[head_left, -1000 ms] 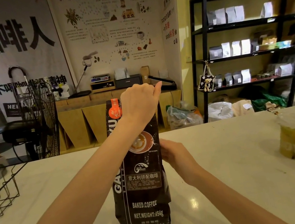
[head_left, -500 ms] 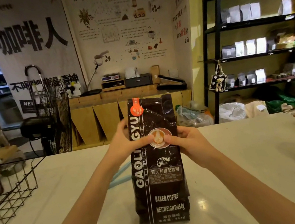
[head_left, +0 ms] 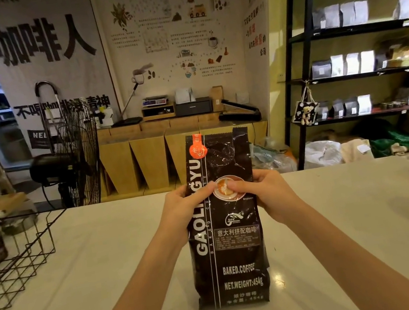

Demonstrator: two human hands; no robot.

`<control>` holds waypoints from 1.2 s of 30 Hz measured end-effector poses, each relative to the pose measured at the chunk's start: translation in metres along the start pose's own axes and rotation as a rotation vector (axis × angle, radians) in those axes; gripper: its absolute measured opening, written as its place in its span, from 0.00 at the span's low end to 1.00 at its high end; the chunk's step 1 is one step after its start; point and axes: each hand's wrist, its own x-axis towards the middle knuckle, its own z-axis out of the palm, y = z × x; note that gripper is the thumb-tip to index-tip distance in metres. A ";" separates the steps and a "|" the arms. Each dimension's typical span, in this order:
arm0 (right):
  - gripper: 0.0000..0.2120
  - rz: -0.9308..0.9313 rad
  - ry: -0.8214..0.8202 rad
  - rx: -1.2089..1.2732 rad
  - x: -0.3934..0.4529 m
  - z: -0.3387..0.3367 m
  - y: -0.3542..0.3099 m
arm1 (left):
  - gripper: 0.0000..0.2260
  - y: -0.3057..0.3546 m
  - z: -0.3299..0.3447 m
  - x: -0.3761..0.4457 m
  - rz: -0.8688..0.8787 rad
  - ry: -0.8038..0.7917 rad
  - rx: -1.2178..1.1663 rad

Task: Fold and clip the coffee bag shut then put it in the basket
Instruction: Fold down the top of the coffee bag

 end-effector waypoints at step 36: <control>0.33 -0.395 0.015 -0.027 -0.012 0.005 -0.009 | 0.19 0.010 0.007 -0.004 0.213 0.090 -0.018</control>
